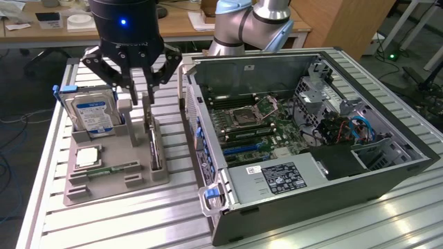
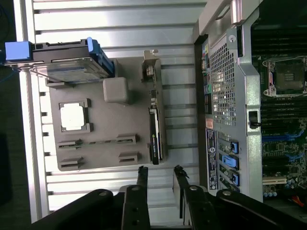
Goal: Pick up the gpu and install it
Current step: 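Pick up the gpu and move the gpu toward the slot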
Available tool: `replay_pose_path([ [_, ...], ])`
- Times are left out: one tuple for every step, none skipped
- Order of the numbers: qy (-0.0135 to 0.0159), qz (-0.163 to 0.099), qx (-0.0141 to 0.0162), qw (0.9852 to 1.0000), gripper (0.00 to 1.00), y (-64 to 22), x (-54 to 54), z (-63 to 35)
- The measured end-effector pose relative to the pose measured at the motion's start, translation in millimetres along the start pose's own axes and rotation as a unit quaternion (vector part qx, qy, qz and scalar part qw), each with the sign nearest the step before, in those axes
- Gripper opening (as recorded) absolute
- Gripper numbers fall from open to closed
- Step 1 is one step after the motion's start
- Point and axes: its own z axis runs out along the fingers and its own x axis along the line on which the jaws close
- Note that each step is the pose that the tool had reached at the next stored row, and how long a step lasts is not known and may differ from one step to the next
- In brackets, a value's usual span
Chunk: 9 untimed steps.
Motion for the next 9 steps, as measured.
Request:
replay_pose_path([
  [0.0, 0.0, 0.0, 1.0, 0.35, 0.0, 0.0, 0.0],
  [0.0, 0.0, 0.0, 1.0, 0.41, -0.1, 0.0, 0.0],
  [0.0, 0.0, 0.0, 1.0, 0.47, -0.1, 0.0, 0.0],
  [0.0, 0.0, 0.0, 1.0, 0.47, -0.1, 0.0, 0.0],
  [0.0, 0.0, 0.0, 1.0, 0.53, 0.0, 0.0, 0.0],
  [0.0, 0.0, 0.0, 1.0, 0.53, 0.6, 0.1, 0.2],
  [0.0, 0.0, 0.0, 1.0, 0.58, 3.0, 0.2, 0.5],
  [0.0, 0.0, 0.0001, 1.0, 0.58, 6.4, 0.5, 1.1],
  [0.0, 0.0, 0.0, 1.0, 0.65, 10.6, 0.8, 1.7],
])
